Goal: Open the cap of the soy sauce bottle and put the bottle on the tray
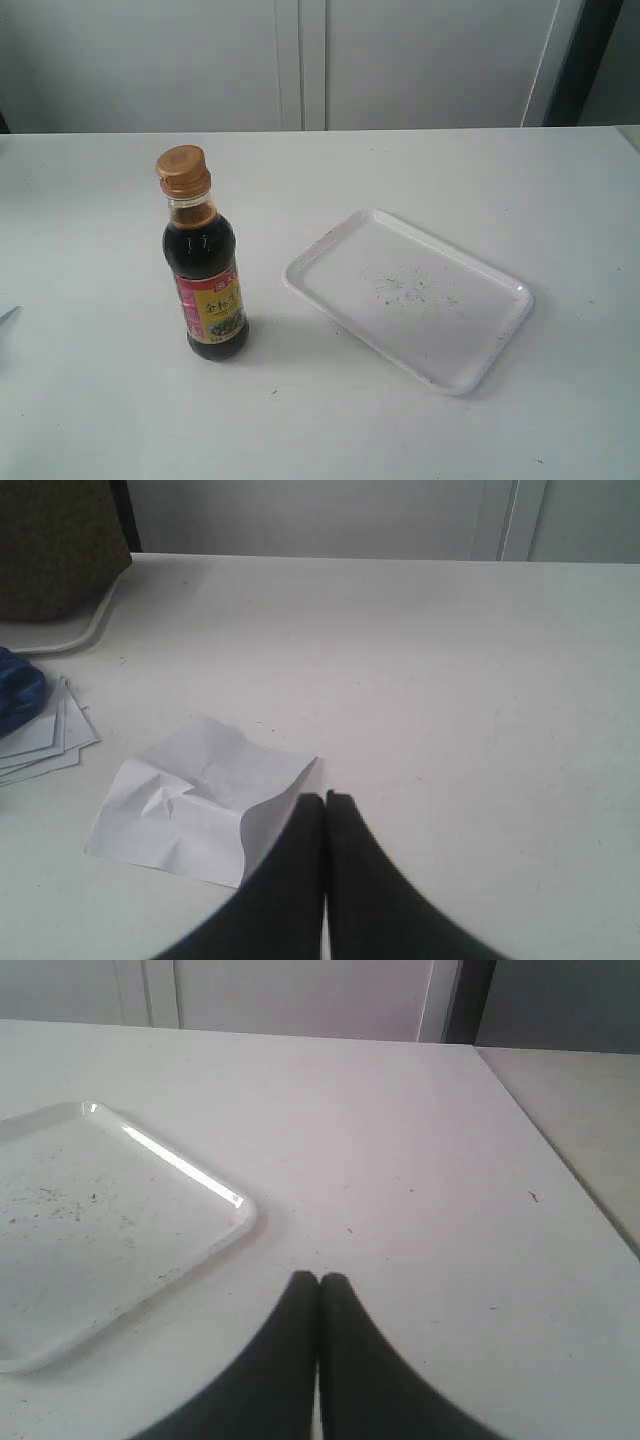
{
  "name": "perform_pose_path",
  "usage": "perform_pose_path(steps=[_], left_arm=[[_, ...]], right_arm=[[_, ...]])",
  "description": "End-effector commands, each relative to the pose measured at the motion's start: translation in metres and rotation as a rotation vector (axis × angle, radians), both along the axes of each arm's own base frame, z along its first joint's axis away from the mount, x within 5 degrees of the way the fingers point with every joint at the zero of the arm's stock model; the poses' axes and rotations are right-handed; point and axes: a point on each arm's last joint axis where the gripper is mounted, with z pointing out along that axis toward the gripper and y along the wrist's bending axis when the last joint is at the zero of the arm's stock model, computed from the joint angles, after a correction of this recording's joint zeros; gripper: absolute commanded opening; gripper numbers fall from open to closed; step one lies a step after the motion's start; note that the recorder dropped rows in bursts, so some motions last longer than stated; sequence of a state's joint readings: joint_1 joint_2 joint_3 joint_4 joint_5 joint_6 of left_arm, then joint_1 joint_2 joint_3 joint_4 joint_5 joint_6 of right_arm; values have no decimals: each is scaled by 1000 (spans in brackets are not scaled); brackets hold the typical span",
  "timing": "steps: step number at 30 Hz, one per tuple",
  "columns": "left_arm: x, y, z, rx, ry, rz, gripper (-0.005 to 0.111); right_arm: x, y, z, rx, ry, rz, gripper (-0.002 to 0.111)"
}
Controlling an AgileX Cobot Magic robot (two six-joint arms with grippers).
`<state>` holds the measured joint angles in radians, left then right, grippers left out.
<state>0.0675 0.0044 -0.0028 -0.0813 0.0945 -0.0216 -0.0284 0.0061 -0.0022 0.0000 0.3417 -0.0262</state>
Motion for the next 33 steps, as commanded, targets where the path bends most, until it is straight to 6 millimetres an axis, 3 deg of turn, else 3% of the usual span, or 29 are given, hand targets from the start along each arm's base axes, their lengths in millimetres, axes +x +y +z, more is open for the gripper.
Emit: perform_pose_path(steps=[1, 10, 21, 27, 33], left_arm=[[0, 0, 2, -4, -33, 4, 0], [1, 2, 10, -9, -120, 19, 0], [0, 3, 39, -58, -443, 29, 0], [-1, -8, 77, -11, -599, -93, 0], [33, -17, 115, 36, -555, -217, 0]], right_arm=[[0, 0, 0, 4, -8, -4, 0], [0, 0, 0, 30, -9, -11, 0], [0, 0, 0, 30, -9, -11, 0], [0, 0, 0, 30, -9, -11, 0], [0, 0, 0, 30, -9, -11, 0]])
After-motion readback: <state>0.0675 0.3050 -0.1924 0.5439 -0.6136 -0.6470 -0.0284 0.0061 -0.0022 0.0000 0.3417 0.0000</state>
